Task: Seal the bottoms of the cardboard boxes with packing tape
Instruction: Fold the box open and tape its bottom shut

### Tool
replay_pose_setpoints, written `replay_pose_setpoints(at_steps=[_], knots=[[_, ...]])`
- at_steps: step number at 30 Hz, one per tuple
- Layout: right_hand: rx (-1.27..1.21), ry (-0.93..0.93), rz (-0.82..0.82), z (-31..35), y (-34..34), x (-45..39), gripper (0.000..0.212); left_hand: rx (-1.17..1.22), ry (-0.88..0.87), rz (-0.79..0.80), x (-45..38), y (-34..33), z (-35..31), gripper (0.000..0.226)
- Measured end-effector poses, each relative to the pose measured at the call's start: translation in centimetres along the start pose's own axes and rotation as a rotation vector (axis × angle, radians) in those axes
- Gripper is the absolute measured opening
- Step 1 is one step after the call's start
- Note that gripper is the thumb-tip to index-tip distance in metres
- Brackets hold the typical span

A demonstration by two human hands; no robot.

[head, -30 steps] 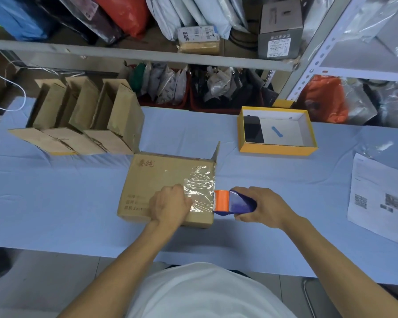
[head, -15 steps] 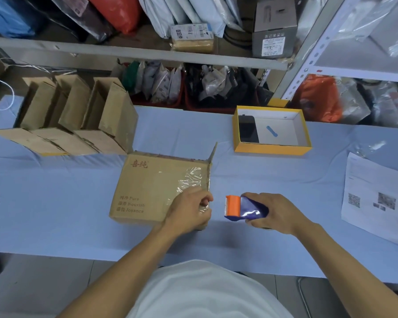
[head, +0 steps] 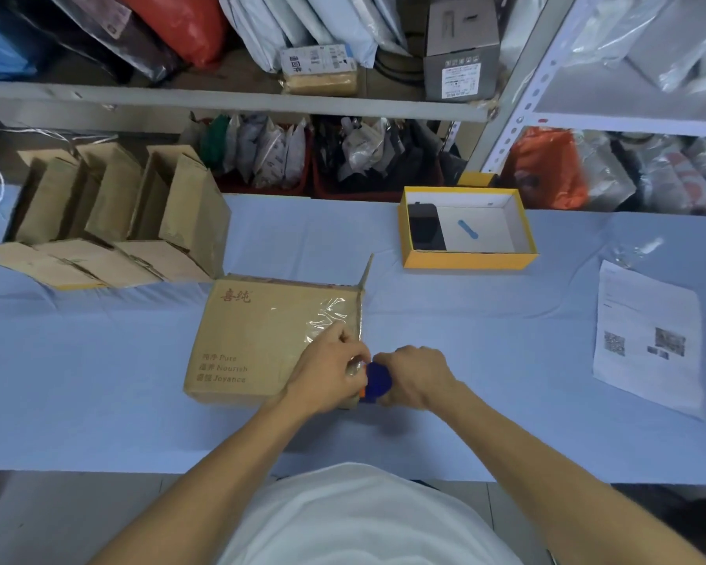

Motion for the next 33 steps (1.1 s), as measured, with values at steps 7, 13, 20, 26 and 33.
replay_pose_setpoints(at_steps=[7,13,20,26,33], knots=[[-0.248,-0.194,-0.122,-5.6,0.7,2.1,0.057,-0.186,-0.073,0.045,0.5,-0.7,-1.2,0.015],[-0.513,-0.327,-0.298,-7.3,-0.4,3.1,0.063,-0.053,-0.044,0.047,1.0,0.2,-0.3,0.040],[-0.576,-0.305,-0.338,-5.3,-1.9,2.0,0.060,-0.180,-0.004,-0.109,1.3,-0.2,-0.7,0.037],[-0.305,-0.336,-0.432,-5.8,-1.4,1.2,0.077,-0.179,-0.017,-0.164,1.4,-0.1,-0.8,0.036],[-0.214,-0.161,-0.222,-3.4,-3.7,-1.2,0.073,-0.075,0.041,-0.257,3.2,0.7,-1.1,0.047]])
Point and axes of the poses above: each hand's wrist, its own x-axis away from the middle knuckle, its own y-axis out of the back of the hand, z = x × y, the point moved 6 cm from there along -x, towards the middle knuckle, and after that the axes turned 3 degrees about -x, right-handed, at the moved point
